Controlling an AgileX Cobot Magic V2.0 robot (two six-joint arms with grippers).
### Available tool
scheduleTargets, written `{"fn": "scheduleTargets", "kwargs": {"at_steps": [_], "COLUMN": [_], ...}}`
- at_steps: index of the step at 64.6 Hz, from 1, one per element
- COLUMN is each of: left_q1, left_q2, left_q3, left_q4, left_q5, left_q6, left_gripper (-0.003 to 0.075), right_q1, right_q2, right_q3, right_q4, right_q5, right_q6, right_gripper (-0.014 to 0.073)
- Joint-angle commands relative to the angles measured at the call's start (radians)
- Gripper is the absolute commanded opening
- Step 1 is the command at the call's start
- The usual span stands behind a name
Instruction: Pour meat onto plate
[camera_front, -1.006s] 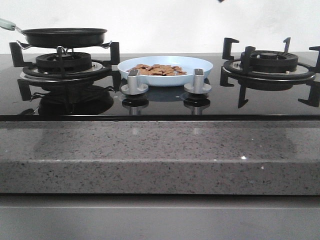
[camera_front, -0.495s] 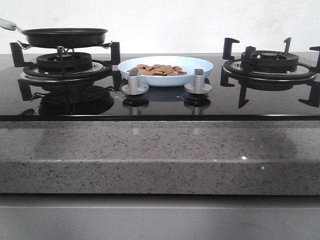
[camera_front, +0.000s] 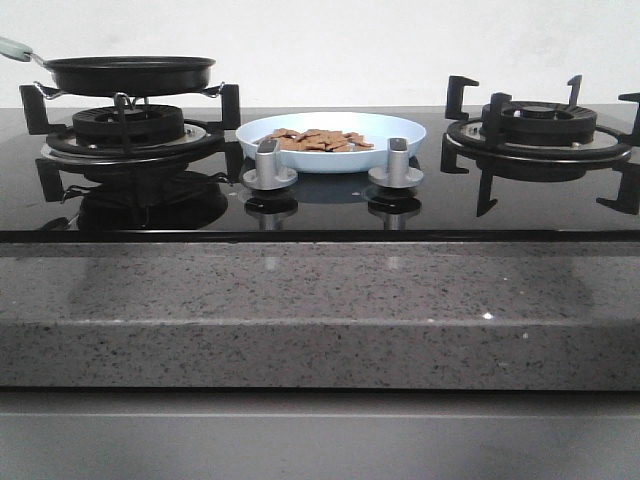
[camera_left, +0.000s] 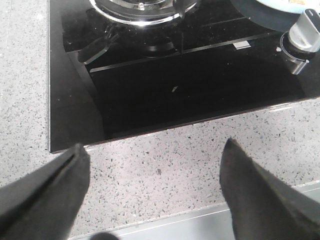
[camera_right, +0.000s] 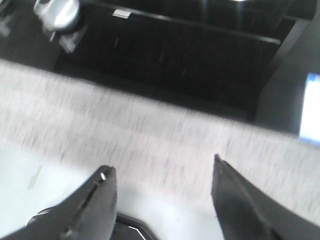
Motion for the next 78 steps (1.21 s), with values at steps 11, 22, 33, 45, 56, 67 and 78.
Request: {"fn": "scheduleTargets", "kwargs": {"at_steps": [11, 22, 33, 45, 56, 67, 78], "left_q1": [-0.009, -0.009, -0.009, -0.009, -0.009, -0.009, -0.009], "left_q2": [-0.004, -0.004, -0.004, -0.004, -0.004, -0.004, -0.004], "left_q3": [-0.022, -0.022, -0.022, -0.022, -0.022, -0.022, -0.022], "left_q4": [0.012, 0.012, 0.012, 0.012, 0.007, 0.007, 0.007], "left_q5": [-0.069, -0.069, -0.069, -0.072, -0.062, -0.062, -0.062], "left_q6": [-0.009, -0.009, -0.009, -0.009, -0.009, -0.009, -0.009], "left_gripper": [0.0517, 0.0362, 0.0179, 0.0036, -0.0020, -0.0020, -0.0020], "right_q1": [-0.008, -0.008, -0.008, -0.008, -0.008, -0.008, -0.008], "right_q2": [-0.190, -0.256, -0.265, -0.265, -0.265, -0.265, -0.265], "right_q3": [0.093, 0.113, 0.113, 0.113, 0.113, 0.113, 0.113], "right_q4": [0.032, 0.032, 0.032, 0.032, 0.033, 0.033, 0.033], "right_q5": [-0.003, 0.000, 0.002, 0.002, 0.002, 0.002, 0.002], "right_q6": [-0.003, -0.003, -0.003, -0.003, -0.003, -0.003, -0.003], "right_gripper": [0.0442, 0.0276, 0.0031, -0.0067, -0.0069, -0.0069, -0.0069]}}
